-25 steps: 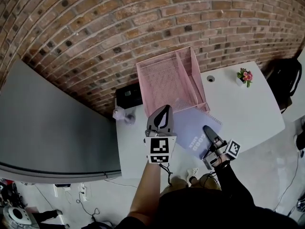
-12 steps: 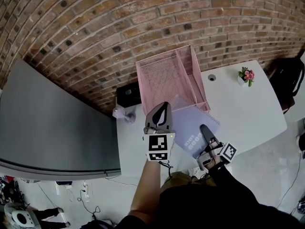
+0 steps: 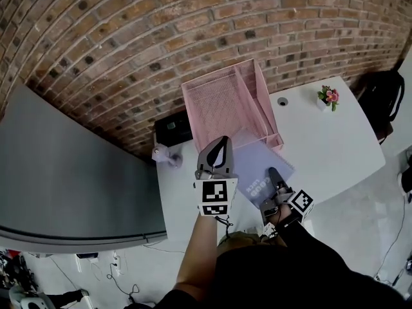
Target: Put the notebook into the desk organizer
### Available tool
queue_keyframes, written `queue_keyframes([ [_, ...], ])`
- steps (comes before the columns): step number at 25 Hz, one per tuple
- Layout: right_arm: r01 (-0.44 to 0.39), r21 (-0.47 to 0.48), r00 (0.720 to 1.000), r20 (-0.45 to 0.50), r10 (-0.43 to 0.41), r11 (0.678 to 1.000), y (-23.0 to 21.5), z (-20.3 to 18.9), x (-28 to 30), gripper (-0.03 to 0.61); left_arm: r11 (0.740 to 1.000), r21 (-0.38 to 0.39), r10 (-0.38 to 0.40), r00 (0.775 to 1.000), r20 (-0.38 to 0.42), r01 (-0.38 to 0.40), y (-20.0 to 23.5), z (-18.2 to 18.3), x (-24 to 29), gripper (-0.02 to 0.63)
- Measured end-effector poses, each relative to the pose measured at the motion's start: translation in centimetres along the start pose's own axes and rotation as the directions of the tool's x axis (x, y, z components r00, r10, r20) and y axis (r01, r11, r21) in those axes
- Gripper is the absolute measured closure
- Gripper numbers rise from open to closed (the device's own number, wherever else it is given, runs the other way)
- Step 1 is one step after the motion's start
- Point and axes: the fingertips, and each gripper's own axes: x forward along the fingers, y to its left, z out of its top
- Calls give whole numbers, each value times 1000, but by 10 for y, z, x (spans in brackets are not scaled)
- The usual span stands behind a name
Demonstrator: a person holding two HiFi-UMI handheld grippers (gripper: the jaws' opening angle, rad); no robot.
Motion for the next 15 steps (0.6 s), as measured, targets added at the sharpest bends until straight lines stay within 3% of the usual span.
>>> queue_keyframes([
  [3, 63, -59, 997, 55, -60, 996, -1, -3, 4, 546, 1000, -4, -16, 1000, 6, 16, 9, 2, -4, 606],
  [12, 129, -185, 985, 137, -105, 974, 13, -28, 11, 545, 999, -3, -45, 999, 28, 45, 44, 5, -28, 606],
  [15, 139, -165, 980, 163, -112, 976, 8, -35, 4, 545, 999, -13, -48, 998, 39, 49, 56, 3, -36, 606],
])
